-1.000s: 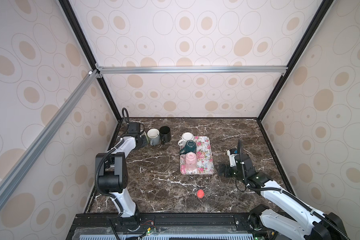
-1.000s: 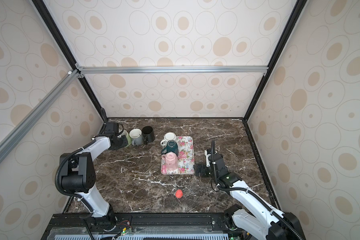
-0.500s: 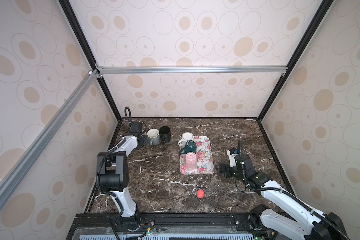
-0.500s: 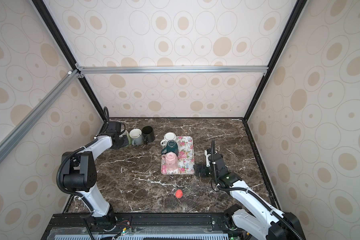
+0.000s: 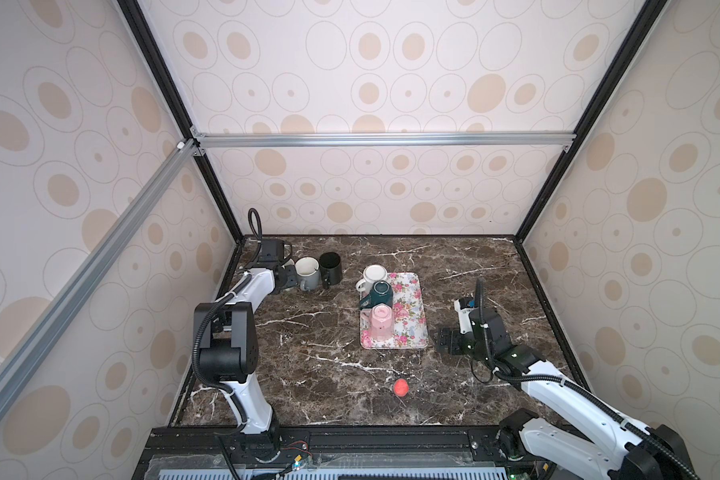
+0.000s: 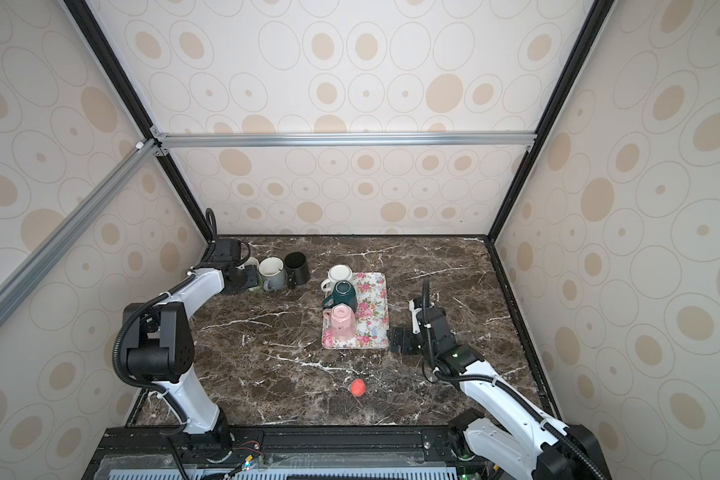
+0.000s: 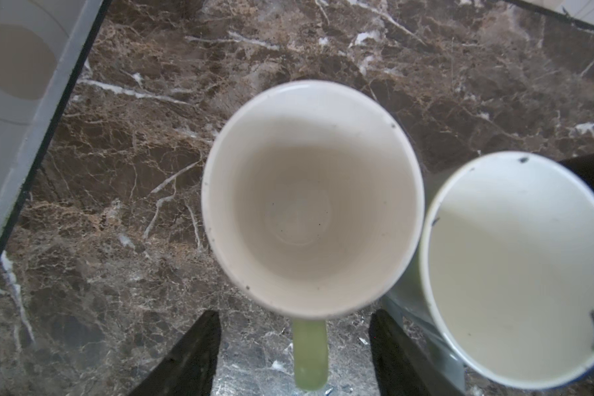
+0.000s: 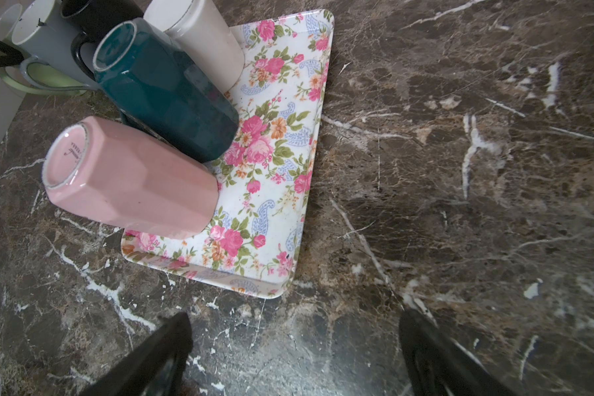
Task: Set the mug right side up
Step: 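Lower the light green mug upright beside the grey mug and open the left gripper, then raise the left gripper and move it over the upside-down pink mug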
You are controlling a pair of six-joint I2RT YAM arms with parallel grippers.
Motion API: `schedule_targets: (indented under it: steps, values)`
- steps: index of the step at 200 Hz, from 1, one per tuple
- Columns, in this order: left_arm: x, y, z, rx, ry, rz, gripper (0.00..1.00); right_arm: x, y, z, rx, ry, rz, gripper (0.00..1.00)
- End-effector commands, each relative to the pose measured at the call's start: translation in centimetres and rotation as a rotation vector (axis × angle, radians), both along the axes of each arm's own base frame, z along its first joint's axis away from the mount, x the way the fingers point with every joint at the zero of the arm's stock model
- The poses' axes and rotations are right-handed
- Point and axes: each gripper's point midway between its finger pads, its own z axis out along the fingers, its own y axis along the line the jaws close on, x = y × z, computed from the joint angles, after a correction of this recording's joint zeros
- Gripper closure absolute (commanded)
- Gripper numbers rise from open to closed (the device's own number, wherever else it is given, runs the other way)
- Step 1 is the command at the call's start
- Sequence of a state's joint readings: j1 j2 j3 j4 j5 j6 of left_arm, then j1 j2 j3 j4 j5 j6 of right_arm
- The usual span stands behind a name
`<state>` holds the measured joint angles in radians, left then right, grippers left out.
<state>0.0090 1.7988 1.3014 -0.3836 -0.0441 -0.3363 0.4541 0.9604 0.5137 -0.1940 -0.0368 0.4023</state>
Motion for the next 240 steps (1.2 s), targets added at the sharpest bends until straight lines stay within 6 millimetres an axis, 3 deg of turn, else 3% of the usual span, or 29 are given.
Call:
schedule_targets:
  steps: [1, 34, 57, 90, 128, 158, 181, 212, 240]
  values:
    - [-0.3, -0.3, 2.0, 0.011, -0.022, -0.027, 0.24, 0.0, -0.1, -0.3, -0.005, 0.003, -0.001, 0.03]
    - [-1.1, -2.2, 4.3, 0.041, -0.051, -0.106, 0.18, 0.0, -0.1, -0.3, -0.006, 0.004, -0.003, 0.03]
    - [-1.6, -4.8, 7.2, 0.118, -0.070, -0.179, 0.02, 0.0, 0.0, -0.3, -0.002, 0.006, -0.001, 0.03]
    - [-2.1, -9.5, 10.9, 0.100, -0.143, -0.274, 0.02, -0.1, 0.0, -0.4, 0.000, 0.008, 0.003, 0.03]
    - [-2.5, -15.4, 12.7, 0.059, -0.201, -0.373, 0.02, 0.0, -0.2, -0.4, -0.013, 0.002, -0.004, 0.03]
    - [-2.4, -19.7, 12.1, 0.058, -0.204, -0.446, 0.02, 0.0, -0.4, -0.3, -0.019, -0.010, -0.009, 0.03]
    - [-2.4, -22.8, 10.2, 0.048, -0.177, -0.501, 0.02, 0.0, -0.7, 0.0, -0.021, -0.032, -0.020, 0.03]
    - [-2.5, -25.5, 7.4, 0.024, -0.133, -0.541, 0.02, -0.1, -0.8, 0.4, -0.006, -0.058, -0.024, 0.03]
    - [-2.8, -27.7, 6.7, -0.033, -0.153, -0.579, 0.02, 0.2, -1.0, 0.5, -0.003, -0.078, -0.039, 0.03]
